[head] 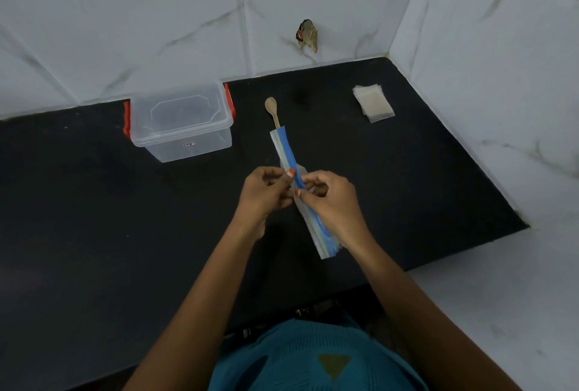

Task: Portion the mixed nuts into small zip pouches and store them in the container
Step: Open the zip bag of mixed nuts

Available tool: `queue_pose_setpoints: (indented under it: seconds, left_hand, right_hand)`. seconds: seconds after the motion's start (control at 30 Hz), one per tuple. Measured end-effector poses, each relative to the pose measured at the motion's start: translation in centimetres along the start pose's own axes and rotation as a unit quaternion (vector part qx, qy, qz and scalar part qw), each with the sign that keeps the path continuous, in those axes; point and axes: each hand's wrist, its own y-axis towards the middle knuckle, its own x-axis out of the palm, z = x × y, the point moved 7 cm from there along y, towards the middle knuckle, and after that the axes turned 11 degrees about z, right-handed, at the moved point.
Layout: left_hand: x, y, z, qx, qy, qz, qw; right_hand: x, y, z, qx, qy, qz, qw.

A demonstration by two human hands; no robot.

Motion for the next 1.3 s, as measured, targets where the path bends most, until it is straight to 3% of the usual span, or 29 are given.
queue_pose_setpoints:
  seconds: [0.2, 0.4, 0.57, 0.7, 0.97, 1.3]
  left_hand:
    - [-0.2, -1.1, 1.4, 0.019, -0.036, -0.030, 0.999]
    - [0.0, -1.6, 1.0, -0.027, -0.106, -0.071, 0.992]
    - [-0.1, -1.4, 1.3, -0.009, -0.073, -0.046, 0.996]
    - [0.2, -1.6, 1.4, 0.019, -0.055, -0.024, 0.998]
    - [0.2, -1.6, 0.8, 0.010, -0.072, -0.009, 0.997]
    - [0.2, -0.9, 1.7, 0.065, 0.000, 0.022, 0.998]
  right_hand:
    - [-0.2, -0.7, -2.0, -0.081, -0.028, 0.018, 0.996]
    - [-0.4, -0.2, -1.1, -0.024, 0.018, 0.013, 0.999]
    - [-0.7, 0.2, -1.0, -0.006, 0.011, 0.020, 1.000]
    - [-0.8, 0.1, -1.6, -0.051, -0.051, 0.053, 0.996]
    - [-0.7, 0.5, -1.3, -0.006, -0.036, -0.021, 0.999]
    - [-1.1, 1.3, -1.2, -0.008, -0.090, 0.005, 0.996]
